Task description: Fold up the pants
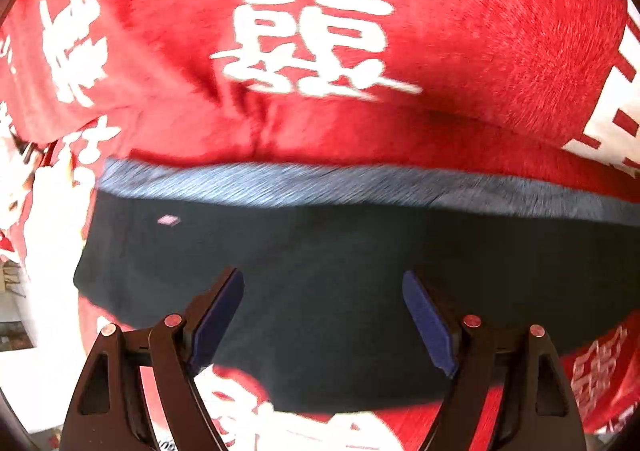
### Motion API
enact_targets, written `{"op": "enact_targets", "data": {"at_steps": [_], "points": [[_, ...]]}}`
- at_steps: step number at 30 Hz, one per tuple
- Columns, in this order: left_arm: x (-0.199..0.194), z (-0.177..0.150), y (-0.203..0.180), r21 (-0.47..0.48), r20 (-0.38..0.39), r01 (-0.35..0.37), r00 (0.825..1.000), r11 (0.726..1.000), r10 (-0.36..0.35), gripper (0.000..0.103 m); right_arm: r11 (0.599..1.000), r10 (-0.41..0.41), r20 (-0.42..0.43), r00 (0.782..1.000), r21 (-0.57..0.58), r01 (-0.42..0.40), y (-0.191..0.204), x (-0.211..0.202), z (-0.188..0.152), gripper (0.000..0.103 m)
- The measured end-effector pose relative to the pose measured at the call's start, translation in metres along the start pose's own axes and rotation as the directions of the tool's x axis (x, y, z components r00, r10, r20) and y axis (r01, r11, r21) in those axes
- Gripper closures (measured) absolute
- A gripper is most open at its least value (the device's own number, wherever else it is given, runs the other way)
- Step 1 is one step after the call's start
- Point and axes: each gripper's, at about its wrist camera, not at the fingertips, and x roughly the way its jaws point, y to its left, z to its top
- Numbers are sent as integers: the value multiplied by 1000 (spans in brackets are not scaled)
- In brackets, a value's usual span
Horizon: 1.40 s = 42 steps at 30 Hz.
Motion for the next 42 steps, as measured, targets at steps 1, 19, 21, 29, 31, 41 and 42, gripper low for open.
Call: {"op": "enact_targets", "data": {"at_steps": [1, 19, 21, 29, 31, 41, 42], "points": [[-8, -4, 11, 1, -4, 0, 1000, 1000, 0, 20, 1000, 22, -15, 1000, 11, -22, 3, -1, -8, 58], [28, -22, 190, 95, -1, -34, 999, 995, 34, 20, 882, 470, -164, 867, 130, -453, 247, 47, -171, 56], [47, -18, 209, 85, 6, -26, 1000, 996, 25, 20, 864, 503, -188, 844, 148, -481, 280, 66, -190, 56], [112, -16, 242, 46, 66, 62, 996, 997, -65, 11, 808, 566, -137, 813, 288, -514, 328, 113, -217, 56], [116, -18, 248, 45, 83, 79, 993, 996, -82, 7, 806, 571, -120, 812, 268, -527, 331, 110, -217, 56], [123, -17, 265, 70, 56, 177, 982, 982, -181, 6, 843, 513, -82, 854, 235, -484, 335, 94, -197, 93], [124, -18, 267, 75, 61, 182, 981, 980, -187, 6, 862, 488, -77, 869, 197, -467, 337, 86, -202, 93]]}}
